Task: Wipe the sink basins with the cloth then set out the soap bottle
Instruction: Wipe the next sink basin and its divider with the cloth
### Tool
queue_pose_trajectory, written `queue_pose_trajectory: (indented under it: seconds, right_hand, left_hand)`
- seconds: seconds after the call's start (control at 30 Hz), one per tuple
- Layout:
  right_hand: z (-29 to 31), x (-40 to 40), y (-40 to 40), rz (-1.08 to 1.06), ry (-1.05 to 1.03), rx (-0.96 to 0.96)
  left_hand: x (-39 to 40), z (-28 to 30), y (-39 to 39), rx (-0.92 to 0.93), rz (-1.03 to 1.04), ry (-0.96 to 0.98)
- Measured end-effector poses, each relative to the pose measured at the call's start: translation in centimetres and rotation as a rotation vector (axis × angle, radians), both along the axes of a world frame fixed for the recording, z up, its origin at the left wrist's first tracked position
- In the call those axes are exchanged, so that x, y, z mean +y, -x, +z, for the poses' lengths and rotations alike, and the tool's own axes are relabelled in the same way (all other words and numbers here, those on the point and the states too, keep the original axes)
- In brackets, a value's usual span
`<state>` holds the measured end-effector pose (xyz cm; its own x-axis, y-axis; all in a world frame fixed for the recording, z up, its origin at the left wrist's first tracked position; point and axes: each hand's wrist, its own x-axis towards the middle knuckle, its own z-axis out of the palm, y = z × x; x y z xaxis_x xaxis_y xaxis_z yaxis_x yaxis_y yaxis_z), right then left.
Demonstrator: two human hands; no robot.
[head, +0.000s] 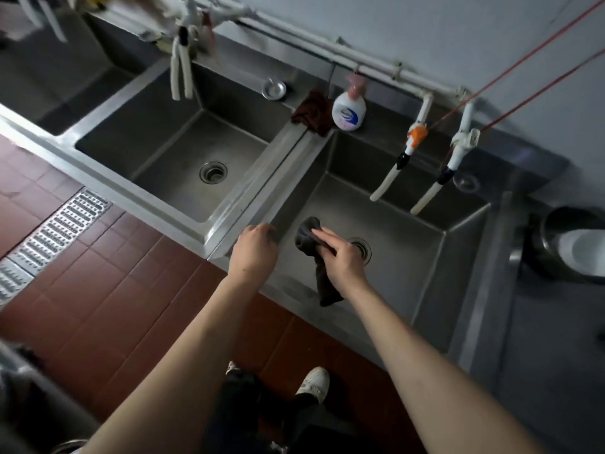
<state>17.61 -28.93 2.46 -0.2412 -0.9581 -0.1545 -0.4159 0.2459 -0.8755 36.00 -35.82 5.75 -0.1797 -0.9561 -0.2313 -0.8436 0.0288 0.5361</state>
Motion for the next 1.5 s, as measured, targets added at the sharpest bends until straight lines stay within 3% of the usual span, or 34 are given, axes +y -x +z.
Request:
queue_pose_trajectory:
  seconds: [0.2,0.77,1.03,1.5]
  right_hand:
    - [4.1,-2.8,-5.5,-0.001,0.063,-0.040]
    - [6.1,-15.7,-27.2,-0.158,0.254,-0.078]
    - [5.3,-22.9,-30.2,-0.160,0.234,-0.024]
    - [-0.4,-39.2,-32.0,-0.232,0.175,-0.062]
  left_hand:
    - [-2.1,3.6,-5.9,0.071,0.117,0.048]
    - [-12.4,6.1,-28.2,0.082,0.071,0.145]
    - [-19.0,5.3,-31.5,0.109,0.066,0.136]
    - [-35.6,1.7,-32.6,-0.053,-0.065,0.077]
